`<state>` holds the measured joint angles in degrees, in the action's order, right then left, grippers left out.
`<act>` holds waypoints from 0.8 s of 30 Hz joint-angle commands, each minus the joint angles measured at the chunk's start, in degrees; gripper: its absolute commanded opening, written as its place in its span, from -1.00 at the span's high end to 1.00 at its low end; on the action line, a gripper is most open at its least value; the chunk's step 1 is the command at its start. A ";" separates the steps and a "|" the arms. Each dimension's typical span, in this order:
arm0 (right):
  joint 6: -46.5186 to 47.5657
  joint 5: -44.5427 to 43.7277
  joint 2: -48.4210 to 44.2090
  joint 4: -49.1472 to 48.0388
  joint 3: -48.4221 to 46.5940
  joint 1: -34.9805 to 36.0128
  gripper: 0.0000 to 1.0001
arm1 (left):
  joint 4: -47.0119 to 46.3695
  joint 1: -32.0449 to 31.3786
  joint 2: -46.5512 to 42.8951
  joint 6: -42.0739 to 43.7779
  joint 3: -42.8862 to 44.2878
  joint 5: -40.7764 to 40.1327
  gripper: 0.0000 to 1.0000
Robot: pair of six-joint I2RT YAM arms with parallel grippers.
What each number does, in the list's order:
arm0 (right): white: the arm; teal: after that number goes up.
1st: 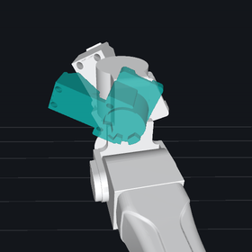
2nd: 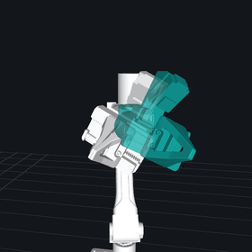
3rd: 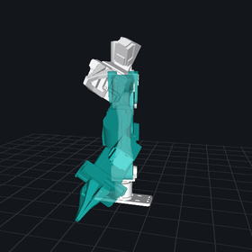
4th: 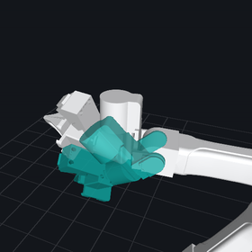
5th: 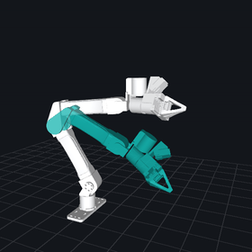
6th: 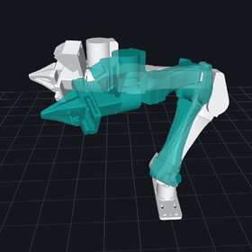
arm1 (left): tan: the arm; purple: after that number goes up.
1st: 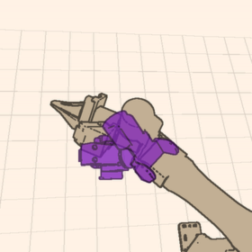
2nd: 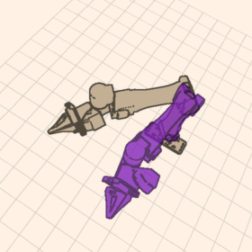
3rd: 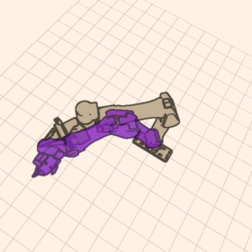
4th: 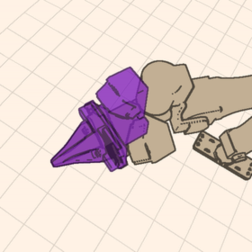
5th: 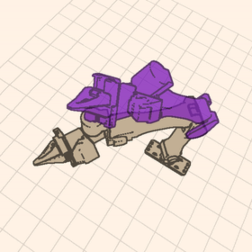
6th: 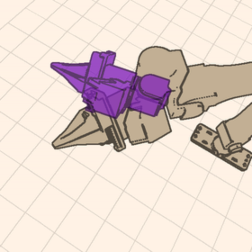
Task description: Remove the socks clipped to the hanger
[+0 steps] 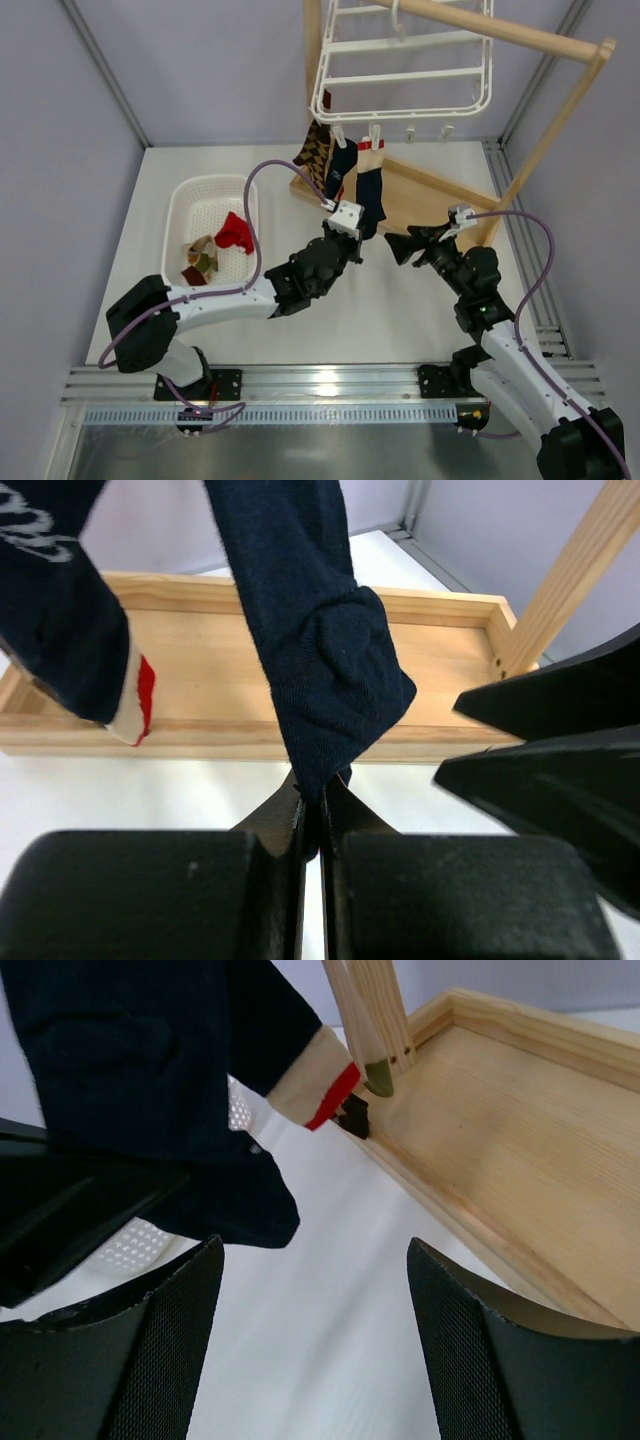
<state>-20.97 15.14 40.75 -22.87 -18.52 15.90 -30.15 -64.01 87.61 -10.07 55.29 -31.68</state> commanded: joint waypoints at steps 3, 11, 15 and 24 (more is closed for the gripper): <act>1.64 -2.39 -0.94 4.93 -9.06 1.33 -0.51 | -1.23 -0.06 -3.94 -0.92 -1.94 -3.74 0.99; 6.38 -4.06 3.45 10.91 -25.32 1.85 -0.51 | 0.53 -2.43 -4.73 -0.04 -1.50 -4.53 0.99; 6.21 -3.97 5.47 12.59 -31.04 2.20 -0.51 | 0.97 -3.93 -4.91 0.22 -1.50 -7.95 1.00; 10.68 -12.31 11.27 18.55 -40.88 8.96 -0.51 | 2.37 -9.20 0.10 6.28 3.24 -15.95 1.00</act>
<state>-13.56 7.94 49.98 -8.27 -55.09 21.85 -28.12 -71.70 86.15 -6.81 55.53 -42.65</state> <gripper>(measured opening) 0.757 0.005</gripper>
